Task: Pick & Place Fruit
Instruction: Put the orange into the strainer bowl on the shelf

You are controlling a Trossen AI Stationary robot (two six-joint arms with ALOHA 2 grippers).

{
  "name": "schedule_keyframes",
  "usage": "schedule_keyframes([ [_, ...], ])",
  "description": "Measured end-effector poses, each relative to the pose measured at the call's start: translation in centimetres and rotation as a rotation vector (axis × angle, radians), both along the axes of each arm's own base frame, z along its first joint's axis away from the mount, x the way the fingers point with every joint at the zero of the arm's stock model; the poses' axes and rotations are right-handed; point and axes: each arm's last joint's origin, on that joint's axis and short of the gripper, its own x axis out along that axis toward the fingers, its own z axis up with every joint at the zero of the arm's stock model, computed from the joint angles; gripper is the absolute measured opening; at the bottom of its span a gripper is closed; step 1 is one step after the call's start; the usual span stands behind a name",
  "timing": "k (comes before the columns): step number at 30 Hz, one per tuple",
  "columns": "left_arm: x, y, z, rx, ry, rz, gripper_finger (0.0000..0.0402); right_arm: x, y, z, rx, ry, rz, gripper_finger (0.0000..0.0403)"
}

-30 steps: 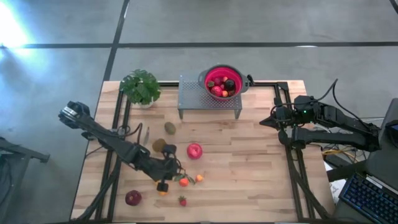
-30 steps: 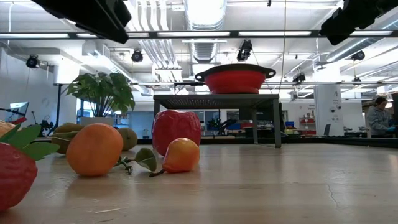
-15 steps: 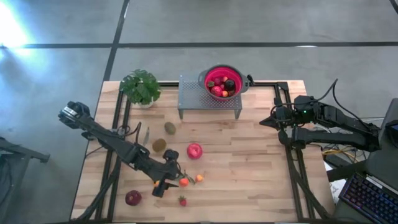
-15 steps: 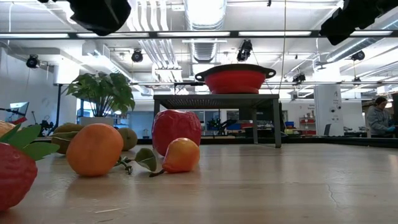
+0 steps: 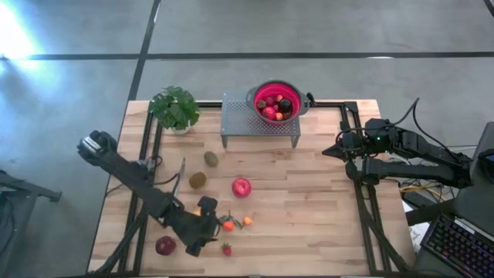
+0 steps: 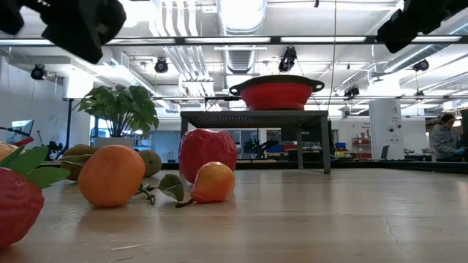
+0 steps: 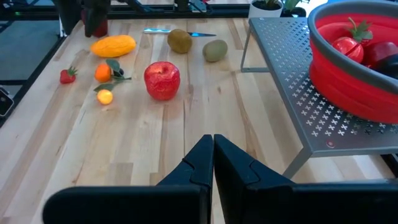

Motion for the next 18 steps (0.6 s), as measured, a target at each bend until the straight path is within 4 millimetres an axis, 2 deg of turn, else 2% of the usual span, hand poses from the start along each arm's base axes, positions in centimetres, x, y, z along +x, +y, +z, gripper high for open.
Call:
schedule_keyframes([
  [4,-0.1,-0.6,-1.0,0.093,-0.032,0.074,0.0245,0.0,0.0,0.0,0.000,0.000,0.000,0.0008],
  [11,1.5,-0.9,-3.9,0.170,0.010,0.134,0.0245,0.0,0.0,0.0,0.001,-0.001,-0.001,0.0008],
  [18,2.8,-1.6,-5.0,0.190,0.032,0.146,0.0245,0.0,0.0,0.0,0.001,-0.001,0.000,0.0008],
])
